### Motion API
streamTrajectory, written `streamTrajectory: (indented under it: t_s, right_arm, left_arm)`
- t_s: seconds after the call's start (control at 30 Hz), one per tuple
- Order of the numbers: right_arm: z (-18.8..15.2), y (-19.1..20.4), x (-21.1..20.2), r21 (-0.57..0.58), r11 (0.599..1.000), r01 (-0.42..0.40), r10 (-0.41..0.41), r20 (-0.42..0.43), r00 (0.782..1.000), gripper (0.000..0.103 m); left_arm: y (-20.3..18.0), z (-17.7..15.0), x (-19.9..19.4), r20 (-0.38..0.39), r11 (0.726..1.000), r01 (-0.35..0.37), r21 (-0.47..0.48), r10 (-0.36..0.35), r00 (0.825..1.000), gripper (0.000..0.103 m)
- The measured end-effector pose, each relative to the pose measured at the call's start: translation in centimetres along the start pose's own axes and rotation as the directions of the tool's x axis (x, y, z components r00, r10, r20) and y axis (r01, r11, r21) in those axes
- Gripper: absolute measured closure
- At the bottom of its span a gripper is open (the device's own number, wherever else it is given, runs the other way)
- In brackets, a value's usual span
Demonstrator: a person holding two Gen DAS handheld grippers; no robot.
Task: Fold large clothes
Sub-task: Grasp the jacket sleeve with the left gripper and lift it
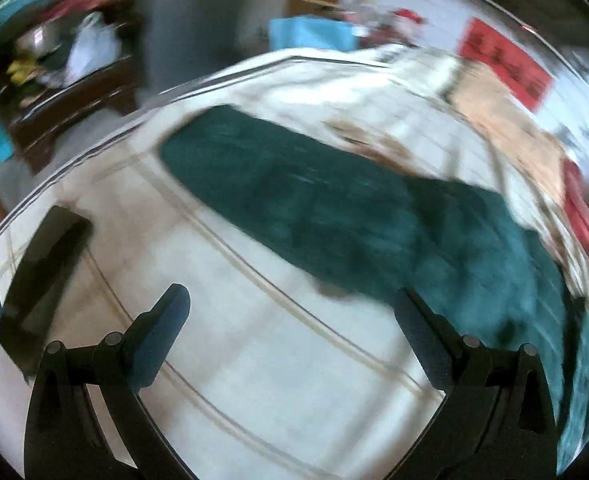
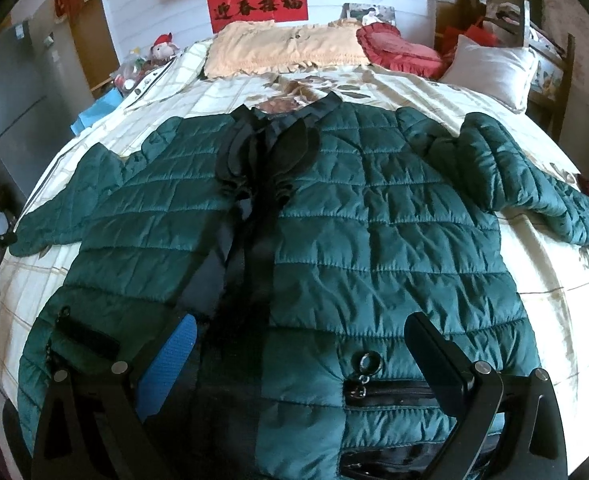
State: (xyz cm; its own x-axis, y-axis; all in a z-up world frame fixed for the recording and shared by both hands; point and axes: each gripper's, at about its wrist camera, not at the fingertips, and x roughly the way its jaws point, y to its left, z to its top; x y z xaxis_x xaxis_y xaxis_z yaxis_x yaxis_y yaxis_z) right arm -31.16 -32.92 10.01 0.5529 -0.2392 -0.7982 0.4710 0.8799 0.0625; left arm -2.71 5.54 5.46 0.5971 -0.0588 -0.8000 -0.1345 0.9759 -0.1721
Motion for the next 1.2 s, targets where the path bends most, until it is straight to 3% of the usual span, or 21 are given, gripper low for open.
streamTrajectory:
  t_s: [0.2, 0.33, 0.5, 0.7, 0.77, 0.87, 1.07, 1.2]
  right_arm:
    - [0.2, 0.7, 0.4, -0.032, 0.999, 0.013, -0.013, -0.014, 1.0, 0.0]
    - [0.2, 1.1, 0.8, -0.043, 0.999, 0.021, -0.022, -0.03, 0.999, 0.0]
    - [0.2, 1.5, 1.1, -0.058, 0.998, 0.029, -0.032, -0.046, 0.998, 0.0]
    - [0.2, 1.6, 1.5, -0.049, 0.998, 0.026, -0.029, -0.06, 0.998, 0.0]
    - [0.1, 1.7, 1.6, -0.049, 0.998, 0.026, -0.029, -0.065, 0.998, 0.0]
    - [0.0, 1.8, 1.6, -0.05, 0.998, 0.022, -0.025, -0.066, 0.997, 0.0]
    - [0.0, 2.0, 1.4, -0.056, 0.998, 0.015, -0.018, -0.057, 0.998, 0.0]
    - [0.0, 1.9, 1.2, -0.048, 0.999, 0.005, -0.007, -0.05, 0.999, 0.0]
  left_arm:
    - [4.5, 3.4, 4.1, -0.006, 0.988, -0.025, -0.154, 0.024, 1.0, 0.006]
    - [4.7, 5.0, 5.9, 0.018, 0.987, -0.088, -0.133, 0.091, 0.996, 0.006]
    - [4.8, 6.2, 8.0, -0.005, 0.988, -0.096, -0.121, 0.096, 0.995, 0.006]
    - [4.8, 7.0, 9.3, -0.001, 0.99, -0.067, -0.122, 0.067, 0.998, 0.037]
    - [4.5, 7.3, 9.4, 0.009, 0.992, -0.073, -0.102, 0.074, 0.997, 0.053]
    - [4.4, 7.5, 9.1, 0.01, 0.995, -0.019, -0.1, 0.02, 1.0, 0.082]
    - [5.0, 7.3, 5.7, 0.061, 0.979, 0.132, -0.157, -0.124, 0.99, 0.088]
    - [3.6, 6.6, 2.6, 0.095, 0.977, 0.186, -0.101, -0.176, 0.98, 0.089]
